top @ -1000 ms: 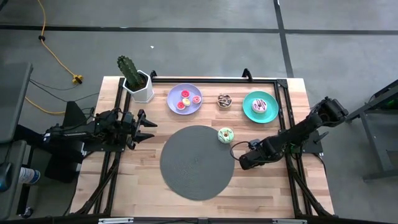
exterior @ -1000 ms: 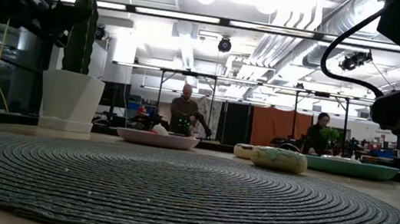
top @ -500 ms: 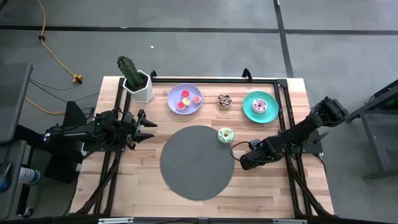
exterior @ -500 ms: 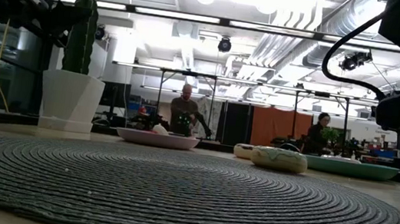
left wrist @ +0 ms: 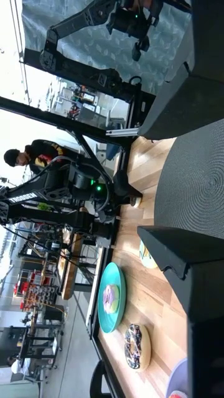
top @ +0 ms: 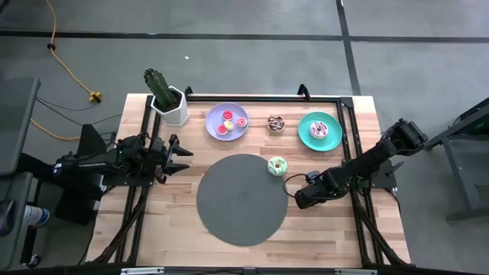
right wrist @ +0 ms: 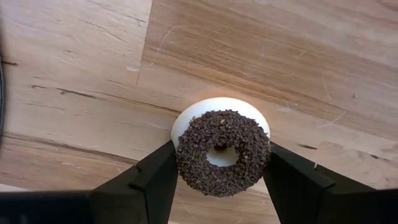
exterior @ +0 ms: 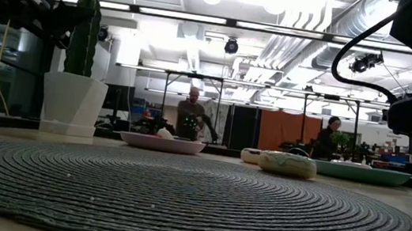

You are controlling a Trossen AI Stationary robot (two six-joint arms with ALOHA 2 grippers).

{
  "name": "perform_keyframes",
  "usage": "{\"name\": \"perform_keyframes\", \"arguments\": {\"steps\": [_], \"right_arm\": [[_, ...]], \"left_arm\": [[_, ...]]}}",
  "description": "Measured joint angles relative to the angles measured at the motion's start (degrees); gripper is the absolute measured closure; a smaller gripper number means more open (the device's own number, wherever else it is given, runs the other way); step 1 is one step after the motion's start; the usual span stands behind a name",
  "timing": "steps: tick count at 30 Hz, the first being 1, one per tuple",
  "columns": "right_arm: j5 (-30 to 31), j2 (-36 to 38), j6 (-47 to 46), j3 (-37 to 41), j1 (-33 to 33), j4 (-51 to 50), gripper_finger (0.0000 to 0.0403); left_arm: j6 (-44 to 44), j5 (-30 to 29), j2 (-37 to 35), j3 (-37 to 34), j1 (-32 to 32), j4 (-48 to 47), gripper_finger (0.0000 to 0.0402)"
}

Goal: Pick & Place donuts
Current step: Put the small brown and white doughnut on the purple plate

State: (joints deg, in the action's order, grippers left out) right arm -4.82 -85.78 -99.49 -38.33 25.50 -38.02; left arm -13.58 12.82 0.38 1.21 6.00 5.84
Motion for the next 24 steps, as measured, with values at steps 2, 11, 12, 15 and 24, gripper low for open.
{"name": "perform_keyframes", "arguments": {"steps": [2,11,12,15,24], "right_arm": [[0.0,0.0,0.1,0.0,0.0,-0.1,0.0192],[0.1,0.0,0.1,0.0,0.0,-0.3,0.0198],[0.1,0.0,0.2,0.0,0.0,-0.3,0.0198],[0.1,0.3,0.2,0.0,0.0,-0.3,0.0199],[5.7,4.8,-0.3,0.3,-0.1,0.9,0.0199]], "left_arm": [[0.0,0.0,0.0,0.0,0.0,0.0,0.0172],[0.0,0.0,0.0,0.0,0.0,0.0,0.0172],[0.0,0.0,0.0,0.0,0.0,0.0,0.0172],[0.0,0.0,0.0,0.0,0.0,0.0,0.0172],[0.0,0.0,0.0,0.0,0.0,0.0,0.0172]]}}
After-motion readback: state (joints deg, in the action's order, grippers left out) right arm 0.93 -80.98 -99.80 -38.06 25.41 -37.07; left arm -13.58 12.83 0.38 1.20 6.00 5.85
